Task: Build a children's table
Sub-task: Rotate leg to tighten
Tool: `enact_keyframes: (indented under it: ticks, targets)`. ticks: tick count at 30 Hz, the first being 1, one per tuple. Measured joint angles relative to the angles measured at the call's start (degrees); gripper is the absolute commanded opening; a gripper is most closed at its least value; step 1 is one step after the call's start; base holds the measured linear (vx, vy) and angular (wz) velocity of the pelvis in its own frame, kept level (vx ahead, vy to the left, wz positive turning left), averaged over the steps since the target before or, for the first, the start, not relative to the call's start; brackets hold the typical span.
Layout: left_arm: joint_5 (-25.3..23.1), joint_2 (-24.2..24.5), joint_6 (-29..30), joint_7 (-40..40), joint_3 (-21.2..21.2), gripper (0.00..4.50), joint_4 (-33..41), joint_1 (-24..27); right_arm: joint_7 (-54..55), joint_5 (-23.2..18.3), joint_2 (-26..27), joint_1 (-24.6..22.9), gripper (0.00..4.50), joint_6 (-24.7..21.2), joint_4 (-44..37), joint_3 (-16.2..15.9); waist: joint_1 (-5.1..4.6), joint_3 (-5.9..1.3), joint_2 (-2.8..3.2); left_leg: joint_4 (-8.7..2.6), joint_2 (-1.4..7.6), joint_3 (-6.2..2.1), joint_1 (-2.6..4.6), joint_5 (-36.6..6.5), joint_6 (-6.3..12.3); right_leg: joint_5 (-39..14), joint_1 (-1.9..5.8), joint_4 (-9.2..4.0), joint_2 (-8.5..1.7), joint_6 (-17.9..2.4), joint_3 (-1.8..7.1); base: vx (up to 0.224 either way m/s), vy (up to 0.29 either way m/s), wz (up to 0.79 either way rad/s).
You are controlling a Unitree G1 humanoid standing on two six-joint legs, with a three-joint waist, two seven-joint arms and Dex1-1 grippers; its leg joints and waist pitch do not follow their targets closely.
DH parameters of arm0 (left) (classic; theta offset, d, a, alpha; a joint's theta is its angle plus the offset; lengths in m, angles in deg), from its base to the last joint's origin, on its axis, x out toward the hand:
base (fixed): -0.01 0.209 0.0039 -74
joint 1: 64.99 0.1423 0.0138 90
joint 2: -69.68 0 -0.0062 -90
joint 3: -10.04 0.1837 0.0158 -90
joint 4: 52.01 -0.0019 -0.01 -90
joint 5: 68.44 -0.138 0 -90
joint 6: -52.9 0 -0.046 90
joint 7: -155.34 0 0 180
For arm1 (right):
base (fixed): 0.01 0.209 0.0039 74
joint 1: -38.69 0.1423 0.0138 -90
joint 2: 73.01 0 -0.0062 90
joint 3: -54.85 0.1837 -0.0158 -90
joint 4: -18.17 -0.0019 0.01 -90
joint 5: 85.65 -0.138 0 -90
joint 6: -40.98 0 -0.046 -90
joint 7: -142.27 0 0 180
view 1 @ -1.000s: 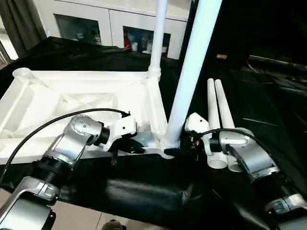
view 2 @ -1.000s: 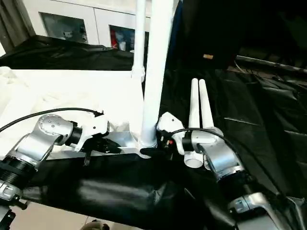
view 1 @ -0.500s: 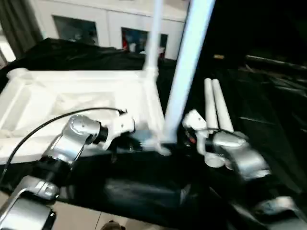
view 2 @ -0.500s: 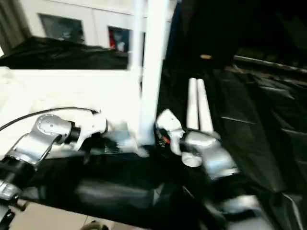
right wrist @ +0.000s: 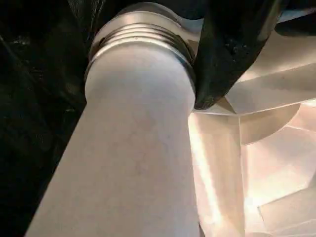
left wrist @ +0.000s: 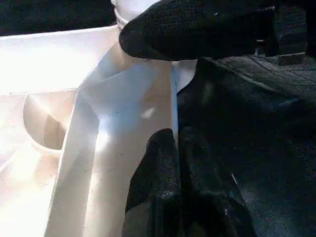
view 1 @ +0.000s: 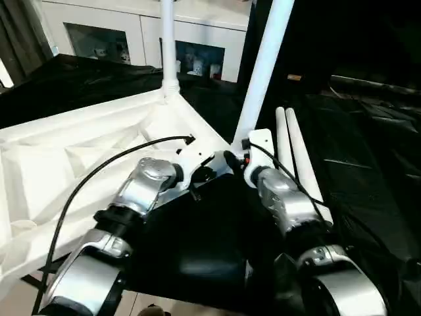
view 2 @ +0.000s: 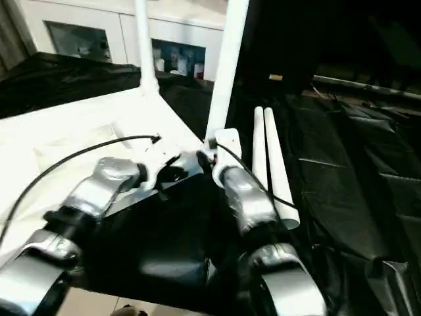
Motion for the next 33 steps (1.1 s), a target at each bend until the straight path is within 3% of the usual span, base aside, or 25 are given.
enact_keyframes:
  ticks: [6,15,22,32,33]
  targets:
    - [0.2,1.7,-1.8,1.9,0.0,0.00,-0.7,-0.2,-6.5,0.1,-1.7,0.7,3.54,0.3,0.4,-0.5,-0.11,0.12,0.18,-0.05,0.00,0.00,-0.02,0.0,0.00,0.0,-0.07,0.01,0.00,0.0,-0.01,0.000,0.000,0.00]
    - [2.5,6.9,-4.9,12.5,0.2,0.00,0.4,0.6,-27.7,-0.9,-12.5,-4.4,3.54,-1.1,-11.3,-6.2,0.14,0.31,0.46,-0.07,0.01,0.00,-0.20,0.0,0.03,0.0,-0.19,-0.11,0.00,0.1,-0.03,0.000,0.000,0.00]
    - [5.2,11.8,-9.5,25.0,1.9,0.00,3.6,3.3,-44.4,-2.4,-20.5,-8.6,3.54,-1.8,-20.5,-10.9,1.39,0.35,0.53,-0.06,0.01,0.01,-0.27,0.0,0.07,0.0,-0.18,-0.23,0.00,0.1,-0.03,0.000,0.000,0.00]
    - [5.8,13.8,-10.1,30.1,2.8,0.00,5.2,4.2,-51.9,-2.9,-23.4,-10.3,3.54,-3.4,-24.9,-13.4,1.65,0.35,0.52,-0.03,0.02,0.01,-0.24,0.0,0.06,0.0,-0.14,-0.15,0.00,0.1,-0.03,0.000,0.000,0.00]
    - [5.8,13.8,-10.2,30.2,2.8,0.00,5.2,4.2,-52.0,-2.9,-23.5,-10.3,3.39,-3.5,-24.9,-13.4,1.65,0.35,0.52,-0.03,0.02,0.00,-0.24,0.0,0.06,0.0,-0.14,-0.15,0.00,0.1,-0.03,0.000,0.000,0.00]
